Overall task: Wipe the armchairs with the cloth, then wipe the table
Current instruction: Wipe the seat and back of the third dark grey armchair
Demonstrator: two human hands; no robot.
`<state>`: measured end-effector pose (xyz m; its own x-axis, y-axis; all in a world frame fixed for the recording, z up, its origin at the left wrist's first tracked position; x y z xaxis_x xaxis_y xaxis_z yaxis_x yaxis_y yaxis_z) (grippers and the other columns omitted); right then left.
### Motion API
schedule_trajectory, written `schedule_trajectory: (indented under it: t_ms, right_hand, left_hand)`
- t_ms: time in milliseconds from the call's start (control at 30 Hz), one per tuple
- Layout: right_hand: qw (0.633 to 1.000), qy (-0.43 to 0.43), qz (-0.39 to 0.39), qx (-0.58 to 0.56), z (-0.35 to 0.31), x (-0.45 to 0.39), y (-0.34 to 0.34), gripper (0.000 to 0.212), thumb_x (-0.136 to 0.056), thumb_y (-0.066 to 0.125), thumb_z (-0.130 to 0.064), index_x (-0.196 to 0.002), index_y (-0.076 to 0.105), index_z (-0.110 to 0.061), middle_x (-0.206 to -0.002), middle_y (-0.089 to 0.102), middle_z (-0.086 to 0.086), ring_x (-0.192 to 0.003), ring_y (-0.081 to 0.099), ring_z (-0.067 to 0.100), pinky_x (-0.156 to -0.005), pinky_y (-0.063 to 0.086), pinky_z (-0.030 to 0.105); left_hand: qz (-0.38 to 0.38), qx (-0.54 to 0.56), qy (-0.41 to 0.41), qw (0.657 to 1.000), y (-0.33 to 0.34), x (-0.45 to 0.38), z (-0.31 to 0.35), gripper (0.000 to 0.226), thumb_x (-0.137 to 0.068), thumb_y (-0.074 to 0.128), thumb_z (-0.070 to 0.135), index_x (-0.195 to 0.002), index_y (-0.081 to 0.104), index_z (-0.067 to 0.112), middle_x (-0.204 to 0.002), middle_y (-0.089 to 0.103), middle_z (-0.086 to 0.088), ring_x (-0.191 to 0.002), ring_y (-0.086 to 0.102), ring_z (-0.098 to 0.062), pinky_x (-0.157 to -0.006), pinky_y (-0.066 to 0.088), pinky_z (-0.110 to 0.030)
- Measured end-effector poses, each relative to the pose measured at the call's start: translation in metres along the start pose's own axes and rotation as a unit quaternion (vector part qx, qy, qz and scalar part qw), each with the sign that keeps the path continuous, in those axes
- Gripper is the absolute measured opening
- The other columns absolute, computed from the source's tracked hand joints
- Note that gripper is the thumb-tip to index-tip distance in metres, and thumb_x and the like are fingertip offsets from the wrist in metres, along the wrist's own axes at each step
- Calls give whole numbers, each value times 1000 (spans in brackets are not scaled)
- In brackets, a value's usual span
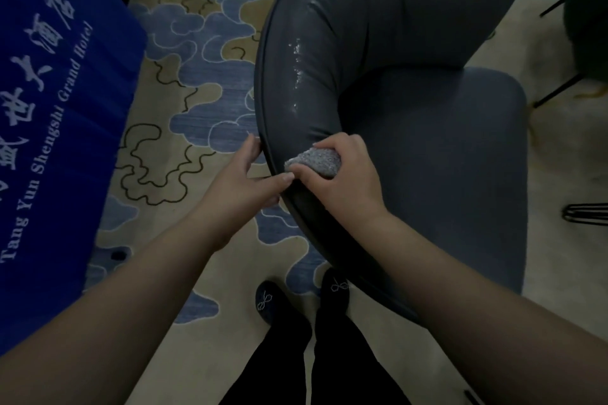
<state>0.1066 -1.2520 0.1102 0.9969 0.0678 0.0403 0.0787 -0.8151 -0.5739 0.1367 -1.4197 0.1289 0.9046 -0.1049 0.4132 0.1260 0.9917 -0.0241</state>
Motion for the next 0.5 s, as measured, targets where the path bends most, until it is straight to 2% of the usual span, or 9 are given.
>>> schedule_trajectory:
  t_ms: [67,133,200,267,333,433,500]
  right_hand:
    - [1000,-7,23,7,0,1,3,42,-68,75,-44,-99,56,-23,-99,47,-4,-89,52,10,-75,47,25]
    - [1000,-19,17,0,2,3,2,37,-71,76,-31,-101,55,-21,-100,46,-2,-88,52,10,-75,46,23]
    - [999,-39,-20,-9,8,10,-5,34,-74,74,-22,-102,55,-22,-102,47,-2,-87,52,7,-74,47,21]
    - [995,-70,-65,-5,20,27,-17,32,-75,72,-18,-104,58,-22,-103,47,-3,-88,52,6,-75,48,21]
    - [992,-99,-78,7,34,49,-30,31,-77,71,-19,-107,61,-23,-103,45,-6,-90,52,5,-77,48,20]
    - [994,-90,-55,5,42,55,-32,31,-78,66,-39,-107,61,-29,-102,41,-11,-90,51,1,-77,45,14]
    - [996,-70,-56,12,32,33,-20,35,-77,65,-51,-106,57,-32,-103,39,-12,-89,49,1,-74,44,13]
  left_hand:
    - [10,13,-9,1000,-1,0,-3,55,-87,67,19,-93,43,68,-95,45,56,-86,62,15,-69,55,-20]
    - [12,13,-12,1000,2,-2,-2,48,-89,65,23,-102,45,65,-106,45,50,-92,61,14,-77,55,-26]
    - [24,11,-15,1000,4,-4,0,45,-90,63,27,-118,46,59,-117,44,43,-94,59,16,-84,53,-30]
    - [40,6,-19,999,7,-6,1,54,-90,62,26,-136,41,45,-131,45,31,-95,59,14,-86,54,-32]
    - [50,-12,-23,998,10,-7,1,69,-88,66,23,-145,31,38,-141,41,23,-100,62,6,-87,55,-33]
    - [50,-52,-31,997,12,-8,-3,86,-83,72,21,-149,19,39,-149,35,18,-113,61,-15,-95,51,-42]
    - [53,-70,-27,996,14,-8,-6,91,-80,74,19,-149,18,40,-148,36,17,-116,58,-14,-94,51,-41]
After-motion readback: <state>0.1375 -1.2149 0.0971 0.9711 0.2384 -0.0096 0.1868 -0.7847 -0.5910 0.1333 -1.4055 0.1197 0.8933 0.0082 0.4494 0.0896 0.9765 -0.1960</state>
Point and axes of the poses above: each hand's wrist, its own x-axis away from the middle knuckle, its own y-axis out of the palm, z = x × y, the point moved 2 cm from there along -x, towards the middle knuckle
